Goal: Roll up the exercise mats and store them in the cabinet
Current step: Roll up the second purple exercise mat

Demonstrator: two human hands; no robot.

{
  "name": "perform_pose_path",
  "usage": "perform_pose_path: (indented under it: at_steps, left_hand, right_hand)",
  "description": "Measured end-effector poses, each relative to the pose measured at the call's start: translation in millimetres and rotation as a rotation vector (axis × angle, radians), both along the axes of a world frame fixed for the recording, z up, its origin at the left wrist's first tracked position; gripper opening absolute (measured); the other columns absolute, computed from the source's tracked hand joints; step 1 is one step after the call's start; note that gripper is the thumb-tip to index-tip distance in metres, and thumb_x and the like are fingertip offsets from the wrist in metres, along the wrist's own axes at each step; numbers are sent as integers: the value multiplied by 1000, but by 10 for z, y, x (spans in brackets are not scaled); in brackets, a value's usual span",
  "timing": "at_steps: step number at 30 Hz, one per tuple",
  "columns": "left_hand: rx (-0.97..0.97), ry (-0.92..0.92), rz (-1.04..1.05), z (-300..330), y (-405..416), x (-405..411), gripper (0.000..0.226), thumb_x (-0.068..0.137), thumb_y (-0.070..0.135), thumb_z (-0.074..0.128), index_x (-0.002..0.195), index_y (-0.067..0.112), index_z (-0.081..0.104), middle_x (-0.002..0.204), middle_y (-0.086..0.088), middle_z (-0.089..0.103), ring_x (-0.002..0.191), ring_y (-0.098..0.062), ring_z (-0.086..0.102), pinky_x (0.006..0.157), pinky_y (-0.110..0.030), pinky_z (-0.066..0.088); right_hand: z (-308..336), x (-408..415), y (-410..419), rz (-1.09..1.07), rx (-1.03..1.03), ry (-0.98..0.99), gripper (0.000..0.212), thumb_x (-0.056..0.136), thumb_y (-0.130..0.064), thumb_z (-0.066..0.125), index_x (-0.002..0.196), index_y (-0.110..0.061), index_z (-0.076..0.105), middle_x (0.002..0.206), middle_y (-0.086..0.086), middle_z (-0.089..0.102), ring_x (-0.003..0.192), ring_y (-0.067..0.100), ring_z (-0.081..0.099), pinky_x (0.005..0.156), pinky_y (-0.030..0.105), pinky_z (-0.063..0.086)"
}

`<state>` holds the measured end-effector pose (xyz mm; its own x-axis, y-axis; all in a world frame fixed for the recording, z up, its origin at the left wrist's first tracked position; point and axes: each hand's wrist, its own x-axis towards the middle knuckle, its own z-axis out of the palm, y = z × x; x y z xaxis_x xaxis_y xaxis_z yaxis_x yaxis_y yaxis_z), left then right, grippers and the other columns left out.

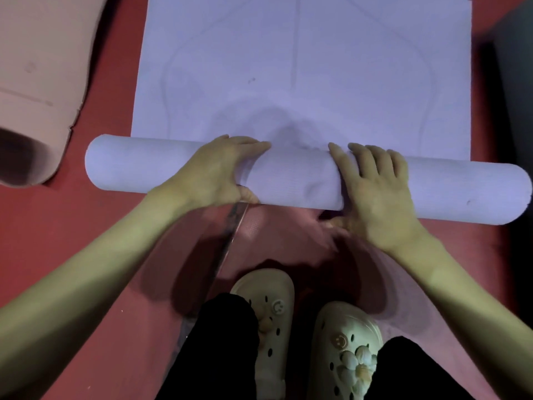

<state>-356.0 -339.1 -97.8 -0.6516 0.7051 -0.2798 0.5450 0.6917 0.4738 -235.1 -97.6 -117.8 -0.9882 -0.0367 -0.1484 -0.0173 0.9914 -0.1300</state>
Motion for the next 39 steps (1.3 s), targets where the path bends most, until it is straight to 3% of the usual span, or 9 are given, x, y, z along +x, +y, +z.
perform_pose_path:
  at_steps: [4, 10, 15, 20, 22, 26, 30, 35, 39]
  left_hand:
    - [-24, 73, 17, -25, -24, 99, 93, 74, 32, 82, 150, 19, 31, 152, -8, 37, 142, -21, 30, 120, -44, 10]
    - [-72, 312, -16, -85, -69, 174, 96, 71, 24, 82, 152, 14, 29, 153, -14, 34, 143, -28, 27, 118, -46, 10]
    - [-40, 145, 22, -4, 23, -49, 94, 68, 23, 85, 148, 16, 37, 147, -10, 42, 136, -26, 38, 115, -50, 18]
    - [-121, -100, -19, 169, 152, -463, 92, 74, 31, 81, 151, 22, 31, 152, 2, 38, 138, -17, 35, 107, -27, 25]
    - [-194, -114, -66, 180, 199, -497, 90, 80, 29, 76, 153, 22, 23, 155, -1, 31, 141, -17, 28, 113, -31, 19]
    - [-200, 61, -40, 114, 177, -305, 91, 84, 26, 71, 155, 19, 14, 159, -14, 16, 148, -22, 11, 119, -46, 5]
    - [-141, 252, -41, -26, 140, -177, 98, 81, 30, 75, 155, 18, 12, 160, -16, 15, 149, -28, 8, 119, -47, -1]
    - [-144, 229, -82, -54, 138, -362, 95, 80, 33, 75, 154, 17, 19, 155, -17, 26, 146, -28, 21, 116, -54, 9]
    - [-161, 82, -102, 35, 212, -609, 95, 79, 36, 76, 154, 18, 20, 153, -10, 30, 143, -22, 25, 115, -51, 13]
  right_hand:
    - [2, -197, 55, -4, 44, -28, 112, 40, -57, 86, 138, -18, 47, 116, 12, 57, 101, 39, 54, 90, 49, 35]
    - [246, -612, 163, 3, -53, -375, 106, 50, -62, 84, 138, -34, 32, 119, 1, 49, 114, 31, 47, 101, 46, 30]
    - [178, -489, 202, 21, -122, -211, 105, 62, -49, 82, 149, -22, 28, 138, 7, 44, 129, 30, 38, 110, 42, 19]
    - [-29, -317, 98, -4, -28, 21, 110, 53, -34, 89, 145, -2, 37, 138, 31, 43, 128, 48, 40, 109, 60, 21]
    - [-37, -386, 118, 16, 3, -19, 112, 54, -35, 89, 145, -2, 35, 138, 30, 42, 126, 48, 40, 107, 60, 21]
    - [119, -670, 229, 0, -43, -219, 104, 70, -44, 78, 151, -18, 18, 147, 13, 30, 135, 34, 26, 112, 46, 11]
    - [264, -911, 293, -20, -167, -364, 93, 70, -42, 77, 145, -25, 25, 137, 10, 39, 129, 32, 33, 109, 42, 17]
    - [159, -749, 327, -12, -196, -178, 98, 73, -40, 77, 152, -22, 22, 150, 9, 33, 140, 26, 26, 116, 42, 8]
    - [-44, -500, 211, -52, -56, 85, 108, 60, -25, 83, 151, -11, 27, 151, 24, 30, 141, 38, 26, 116, 53, 8]
